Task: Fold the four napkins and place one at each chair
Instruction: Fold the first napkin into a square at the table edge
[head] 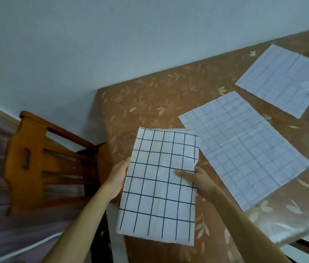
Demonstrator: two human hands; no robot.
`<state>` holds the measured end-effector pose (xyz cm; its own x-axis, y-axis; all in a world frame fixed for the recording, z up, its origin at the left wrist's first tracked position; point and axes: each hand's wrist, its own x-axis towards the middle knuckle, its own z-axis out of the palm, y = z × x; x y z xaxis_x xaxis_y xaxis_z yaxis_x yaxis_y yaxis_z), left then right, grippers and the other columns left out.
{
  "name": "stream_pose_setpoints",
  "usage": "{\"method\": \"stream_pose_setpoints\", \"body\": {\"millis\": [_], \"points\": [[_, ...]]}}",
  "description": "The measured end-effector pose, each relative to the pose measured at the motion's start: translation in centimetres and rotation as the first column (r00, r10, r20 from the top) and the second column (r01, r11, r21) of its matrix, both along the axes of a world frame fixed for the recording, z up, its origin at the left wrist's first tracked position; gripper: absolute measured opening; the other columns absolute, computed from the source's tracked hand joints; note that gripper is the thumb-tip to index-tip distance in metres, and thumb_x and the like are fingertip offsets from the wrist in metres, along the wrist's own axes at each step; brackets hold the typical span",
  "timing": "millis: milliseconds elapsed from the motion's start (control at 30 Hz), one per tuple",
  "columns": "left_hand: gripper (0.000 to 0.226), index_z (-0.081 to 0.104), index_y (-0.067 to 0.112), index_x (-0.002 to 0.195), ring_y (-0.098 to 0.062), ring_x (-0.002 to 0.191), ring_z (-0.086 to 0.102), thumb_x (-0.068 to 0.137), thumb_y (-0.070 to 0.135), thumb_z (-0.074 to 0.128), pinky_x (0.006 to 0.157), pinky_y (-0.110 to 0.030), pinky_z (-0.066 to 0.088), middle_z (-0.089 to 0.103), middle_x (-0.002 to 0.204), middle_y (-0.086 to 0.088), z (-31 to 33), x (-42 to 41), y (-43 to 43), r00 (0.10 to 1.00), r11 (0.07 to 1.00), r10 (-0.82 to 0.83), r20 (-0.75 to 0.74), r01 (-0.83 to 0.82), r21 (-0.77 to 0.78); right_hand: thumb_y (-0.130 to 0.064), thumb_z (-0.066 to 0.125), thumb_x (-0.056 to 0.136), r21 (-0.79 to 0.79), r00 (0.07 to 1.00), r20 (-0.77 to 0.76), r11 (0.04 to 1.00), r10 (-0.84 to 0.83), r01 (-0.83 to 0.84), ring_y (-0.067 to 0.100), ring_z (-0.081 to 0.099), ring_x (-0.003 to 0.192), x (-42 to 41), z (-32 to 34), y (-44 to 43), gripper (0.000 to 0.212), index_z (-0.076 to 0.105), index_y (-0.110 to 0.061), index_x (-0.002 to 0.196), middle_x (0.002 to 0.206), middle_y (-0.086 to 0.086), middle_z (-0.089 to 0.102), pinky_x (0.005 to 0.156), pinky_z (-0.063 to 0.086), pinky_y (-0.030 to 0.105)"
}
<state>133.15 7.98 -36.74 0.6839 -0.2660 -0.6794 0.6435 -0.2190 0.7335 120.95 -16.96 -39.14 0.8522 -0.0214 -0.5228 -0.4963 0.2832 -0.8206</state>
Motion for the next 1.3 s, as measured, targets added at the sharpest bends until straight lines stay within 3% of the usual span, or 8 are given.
{"method": "stream_pose_setpoints", "body": {"millis": [67,233,400,600,900,1100,1200,1300], "points": [[0.044,0.059,0.023,0.124,-0.011,0.122,0.054,0.092,0.053,0.059,0.111,-0.037,0.038,0.062,0.128,0.007,-1.5,-0.4,1.1,0.996,0.988,-0.084,0.043,0.078,0.132,-0.015,0.077,0.082,-0.033,0.999,-0.041,0.999,-0.014,0.013,0.027,0.068,0.108,0.1,-1.0,-0.1,0.035,0.069,-0.01,0.116,0.116,0.008,0.072,0.1,0.049,0.051],[0.022,0.066,0.021,0.112,-0.021,0.108,0.068,0.09,0.024,0.071,0.088,-0.038,0.055,0.073,0.11,0.003,-3.9,-1.0,2.0,0.977,0.959,-0.197,0.079,0.175,0.221,-0.003,0.075,0.081,-0.193,0.995,-0.085,0.978,0.059,-0.075,0.026,0.069,0.106,-0.3,-2.7,-1.2,0.036,0.068,-0.012,0.115,0.111,0.004,0.074,0.097,0.053,0.048],[0.051,0.054,0.027,0.125,-0.017,0.097,0.072,0.082,0.015,0.079,0.085,-0.045,0.059,0.075,0.108,-0.001,-4.2,-1.1,1.7,0.979,0.967,-0.2,0.043,0.191,0.169,-0.007,0.079,0.076,-0.299,0.995,-0.093,0.951,0.048,-0.074,0.02,0.071,0.099,-0.2,-3.5,-2.5,0.049,0.063,-0.024,0.119,0.107,0.0,0.074,0.093,0.055,0.049],[0.054,0.058,0.03,0.129,-0.006,0.102,0.068,0.085,0.004,0.073,0.091,-0.029,0.056,0.072,0.111,0.004,-3.9,-1.4,1.1,0.952,0.959,-0.239,0.189,0.201,0.201,-0.014,0.085,0.074,-0.367,0.995,-0.046,0.925,0.084,-0.095,0.001,0.069,0.094,-0.1,-2.5,-3.1,0.093,0.029,-0.048,0.14,0.104,-0.016,0.07,0.078,0.053,0.016],[0.043,0.069,0.014,0.117,-0.006,0.099,0.071,0.077,-0.002,0.078,0.081,-0.017,0.056,0.073,0.111,0.003,-1.5,-0.3,1.2,0.901,0.968,-0.215,0.378,0.145,0.205,-0.018,0.084,0.074,-0.63,0.969,-0.103,0.739,0.224,-0.238,0.001,0.062,0.091,0.5,-1.0,-3.4,0.056,0.06,-0.033,0.122,0.112,-0.009,0.062,0.065,0.049,0.011],[0.018,0.076,0.018,0.101,-0.009,0.089,0.067,0.083,0.018,0.077,0.079,-0.025,0.055,0.07,0.097,0.006,-0.5,0.2,2.0,0.694,0.884,-0.391,0.605,0.098,0.458,-0.027,0.073,0.085,-0.794,0.977,-0.019,0.59,0.212,-0.143,0.009,0.061,0.081,0.7,1.2,-3.5,0.012,0.071,-0.024,0.097,0.088,-0.012,0.064,0.071,0.052,0.025],[0.01,0.075,0.016,0.095,-0.008,0.09,0.061,0.086,0.02,0.074,0.08,-0.023,0.049,0.06,0.098,0.004,-0.1,0.5,2.4,0.602,0.851,-0.447,0.661,0.058,0.522,-0.034,0.069,0.089,-0.851,0.978,0.015,0.516,0.207,-0.097,0.008,0.053,0.085,0.7,1.9,-3.5,0.018,0.072,-0.02,0.099,0.094,-0.011,0.053,0.072,0.041,0.019],[0.011,0.072,0.018,0.1,-0.008,0.103,0.062,0.092,0.024,0.067,0.09,-0.028,0.05,0.063,0.111,0.009,0.6,0.6,2.8,0.658,0.889,-0.394,0.642,0.095,0.448,-0.044,0.065,0.089,-0.84,0.982,0.041,0.539,0.182,-0.065,0.008,0.05,0.105,0.6,2.8,-3.5,0.031,0.07,-0.019,0.108,0.116,-0.012,0.051,0.089,0.042,0.026]]}}
